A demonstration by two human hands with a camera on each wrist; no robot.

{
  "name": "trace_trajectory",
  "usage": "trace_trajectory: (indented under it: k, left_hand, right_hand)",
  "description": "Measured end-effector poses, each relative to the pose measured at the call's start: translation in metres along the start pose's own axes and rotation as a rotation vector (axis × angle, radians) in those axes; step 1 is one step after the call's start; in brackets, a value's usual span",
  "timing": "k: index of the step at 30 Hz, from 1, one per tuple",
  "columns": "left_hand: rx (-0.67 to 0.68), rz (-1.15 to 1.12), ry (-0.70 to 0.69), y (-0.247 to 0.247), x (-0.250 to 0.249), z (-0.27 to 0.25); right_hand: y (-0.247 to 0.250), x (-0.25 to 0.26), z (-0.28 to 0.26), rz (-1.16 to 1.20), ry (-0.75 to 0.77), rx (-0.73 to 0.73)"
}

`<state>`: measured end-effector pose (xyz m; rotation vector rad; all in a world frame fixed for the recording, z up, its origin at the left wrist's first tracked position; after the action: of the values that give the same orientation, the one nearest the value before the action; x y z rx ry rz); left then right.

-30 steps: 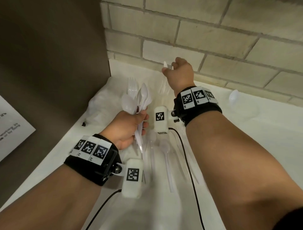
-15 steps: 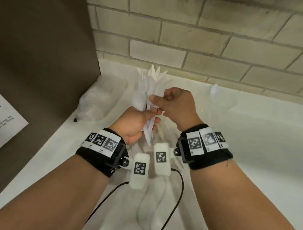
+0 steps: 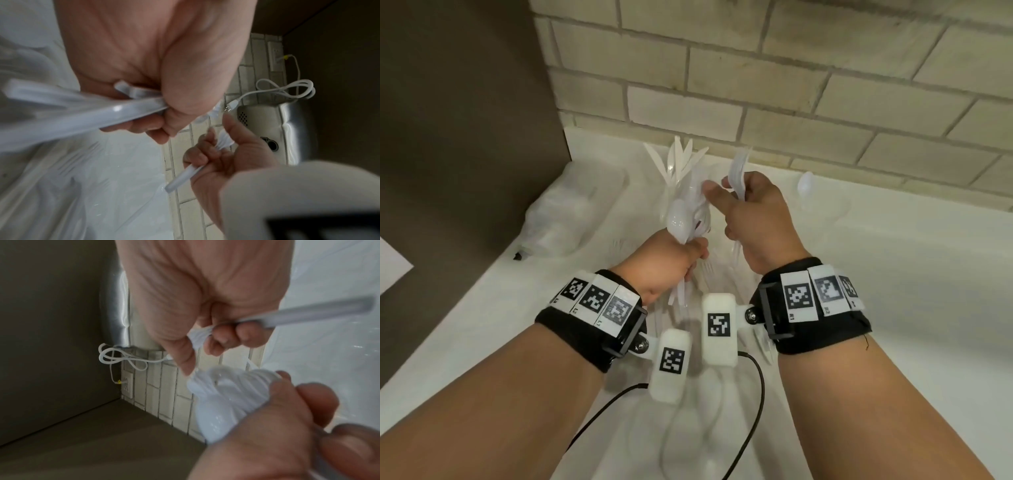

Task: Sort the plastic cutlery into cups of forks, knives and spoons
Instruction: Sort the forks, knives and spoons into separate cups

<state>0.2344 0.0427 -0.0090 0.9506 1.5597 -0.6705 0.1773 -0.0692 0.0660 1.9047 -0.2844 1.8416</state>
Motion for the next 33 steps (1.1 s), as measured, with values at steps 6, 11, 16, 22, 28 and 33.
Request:
trace_trajectory:
  k: [6, 11, 16, 22, 28, 33]
  left_hand:
    - [0.102, -0.049, -0.055, -0.010, -0.005, -0.004]
    - [0.183, -0.477, -0.115, -0.010, -0.001, -0.002]
    - [0.214, -0.639, -0.100, -0.012, 0.000, 0.000]
    - [0.163, -0.609, -0.109, -0.004, 0.003, -0.001]
    - [0.167, -0.582, -0.143, -0.003, -0.002, -0.002]
    - [0.089, -0.483, -0.143, 0.001, -0.002, -0.003]
  right_hand:
    - [-0.005, -0.001, 0.006, -0.028, -0.014, -0.008]
    - [-0.011, -0.009, 0.010, 0.029, -0.053, -0.011]
    - [-0.004, -0.004, 0.006, 0.265, -0.030, -0.109]
    - [0.007, -0.006, 0.004, 0.295, -0.019, -0.130]
    - [-0.010, -0.022, 0.000, 0.039, -0.115, 0.020]
    - [-0.012, -0.021, 0.000, -0.045, -0.101, 0.038]
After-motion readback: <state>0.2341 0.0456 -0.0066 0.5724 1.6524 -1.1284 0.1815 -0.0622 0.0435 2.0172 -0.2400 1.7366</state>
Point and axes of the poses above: each hand's wrist, its own z-axis towards the middle knuckle, its own y-axis out of the back of the hand, x = y × z, the point moved 9 cm from there along z, towards the middle knuckle, and after that the axes turned 14 degrees about x, right-handed, at the moved point
